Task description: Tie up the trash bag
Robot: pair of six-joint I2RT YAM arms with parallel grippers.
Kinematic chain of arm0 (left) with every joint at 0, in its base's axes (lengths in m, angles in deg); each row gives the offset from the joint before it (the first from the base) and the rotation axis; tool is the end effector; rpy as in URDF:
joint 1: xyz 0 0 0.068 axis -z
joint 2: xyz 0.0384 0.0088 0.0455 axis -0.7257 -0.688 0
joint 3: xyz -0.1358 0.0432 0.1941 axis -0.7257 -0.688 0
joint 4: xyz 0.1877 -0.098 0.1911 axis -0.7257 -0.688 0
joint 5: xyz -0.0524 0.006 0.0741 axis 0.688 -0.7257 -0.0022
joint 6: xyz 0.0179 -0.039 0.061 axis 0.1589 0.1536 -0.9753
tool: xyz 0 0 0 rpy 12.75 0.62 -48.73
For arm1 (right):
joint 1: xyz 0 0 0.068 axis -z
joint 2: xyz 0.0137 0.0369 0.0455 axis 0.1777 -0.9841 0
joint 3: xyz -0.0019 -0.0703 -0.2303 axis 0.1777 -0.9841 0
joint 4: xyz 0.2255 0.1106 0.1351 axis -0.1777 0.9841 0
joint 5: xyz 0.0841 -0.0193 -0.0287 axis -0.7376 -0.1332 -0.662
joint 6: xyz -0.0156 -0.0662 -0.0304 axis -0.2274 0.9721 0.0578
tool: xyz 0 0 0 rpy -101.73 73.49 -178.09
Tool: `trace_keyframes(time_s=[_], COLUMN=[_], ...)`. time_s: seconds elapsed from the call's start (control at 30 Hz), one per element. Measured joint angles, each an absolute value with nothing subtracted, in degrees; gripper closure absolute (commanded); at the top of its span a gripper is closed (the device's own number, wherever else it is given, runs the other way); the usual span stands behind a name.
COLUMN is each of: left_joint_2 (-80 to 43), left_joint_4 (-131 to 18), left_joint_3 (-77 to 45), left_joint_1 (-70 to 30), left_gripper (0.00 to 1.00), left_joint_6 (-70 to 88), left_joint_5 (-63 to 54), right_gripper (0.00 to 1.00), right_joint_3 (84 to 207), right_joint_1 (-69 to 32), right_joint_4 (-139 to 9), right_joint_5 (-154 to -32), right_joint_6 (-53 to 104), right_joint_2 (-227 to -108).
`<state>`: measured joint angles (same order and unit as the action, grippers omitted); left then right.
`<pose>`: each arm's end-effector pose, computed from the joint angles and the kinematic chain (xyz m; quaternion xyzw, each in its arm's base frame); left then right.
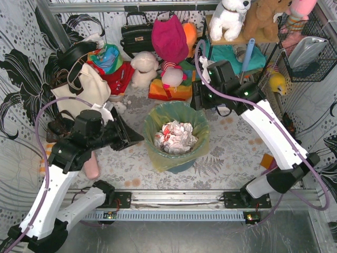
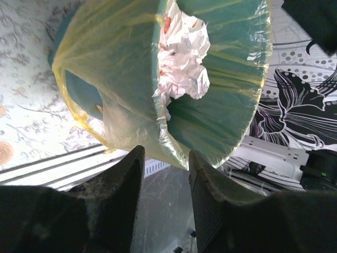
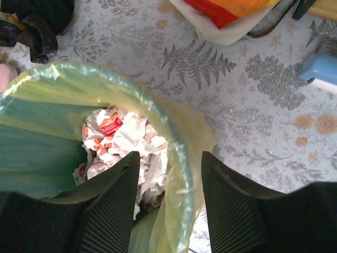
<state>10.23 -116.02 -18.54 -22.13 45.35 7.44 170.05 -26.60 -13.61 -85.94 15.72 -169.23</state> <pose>0.1714 -0.1015 0.3674 -0.0952 0.8697 -0.3952 0.2799 0.2750 0.2063 0.4044 -0.1570 0.8694 0.2130 0.4174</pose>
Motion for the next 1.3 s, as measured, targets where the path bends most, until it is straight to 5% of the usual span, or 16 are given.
trace_keyframes(time_s=[0.2, 0.67, 0.9, 1.3], left_joint_2=[11.9, 12.2, 11.6, 9.1], left_joint_4=[-114.3, -109.2, -107.5, -107.2], left_joint_3=[-21.4, -24.8, -26.5, -26.1], left_joint_1=[-21.5, -14.1, -9.0, -6.0], left_gripper=[0.45, 0.49, 0.62, 0.79], left_joint_6=[49.5, 55.6, 57.5, 58.6], left_joint_5=[8.9, 6.1, 3.4, -2.0], right_gripper=[0.53, 0.59, 0.67, 0.97], right_joint_3=[173.8, 171.5, 169.8, 164.0], right_joint_1=[-24.4, -22.5, -22.3, -21.9], right_joint_4=[-12.0, -10.6, -10.8, -11.9], right_joint_5=[-89.7, -92.1, -92.3, -92.0], right_joint_6=[19.4, 21.6, 22.1, 20.1], right_joint_2=[-174.8, -175.2, -175.0, -169.1])
